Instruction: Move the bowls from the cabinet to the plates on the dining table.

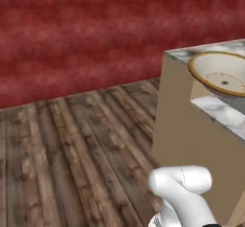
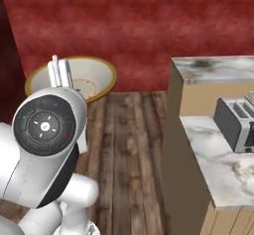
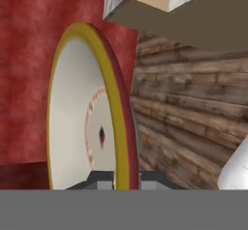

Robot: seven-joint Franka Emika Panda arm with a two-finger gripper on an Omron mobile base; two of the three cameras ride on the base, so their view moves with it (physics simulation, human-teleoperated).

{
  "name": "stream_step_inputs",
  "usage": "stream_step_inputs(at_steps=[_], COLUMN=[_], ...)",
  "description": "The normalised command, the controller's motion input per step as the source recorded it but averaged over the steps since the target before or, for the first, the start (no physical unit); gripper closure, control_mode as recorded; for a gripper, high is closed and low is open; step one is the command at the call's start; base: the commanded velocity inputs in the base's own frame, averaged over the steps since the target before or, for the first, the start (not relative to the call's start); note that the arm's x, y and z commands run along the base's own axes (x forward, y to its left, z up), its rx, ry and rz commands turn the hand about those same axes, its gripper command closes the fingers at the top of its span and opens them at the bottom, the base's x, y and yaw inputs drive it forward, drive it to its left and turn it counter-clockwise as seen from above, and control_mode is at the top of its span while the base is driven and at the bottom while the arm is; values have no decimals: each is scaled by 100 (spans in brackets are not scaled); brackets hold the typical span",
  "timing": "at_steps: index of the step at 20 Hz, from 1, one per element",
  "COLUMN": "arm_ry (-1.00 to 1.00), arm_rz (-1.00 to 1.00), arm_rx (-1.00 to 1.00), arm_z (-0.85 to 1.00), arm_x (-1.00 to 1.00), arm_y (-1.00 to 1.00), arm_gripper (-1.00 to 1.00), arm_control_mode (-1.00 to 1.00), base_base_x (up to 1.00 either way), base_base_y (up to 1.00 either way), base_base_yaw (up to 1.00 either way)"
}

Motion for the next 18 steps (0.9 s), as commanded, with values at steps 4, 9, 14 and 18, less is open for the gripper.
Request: stream_step_inputs(at_steps=[4,9,14,18], arm_ry=[0,0,0,0], arm_rz=[0,0,0,0], arm_rx=[0,0,0,0], arm_z=[0,0,0,0], arm_x=[0,0,0,0], arm_y=[0,0,0,0], arm_gripper=[100,100,100,100], arm_control_mode=[100,100,100,100], base_base_x=[100,100,100,100], base_base_y=[100,100,100,100], base_base_yaw=[-16,-19,-26,-33])
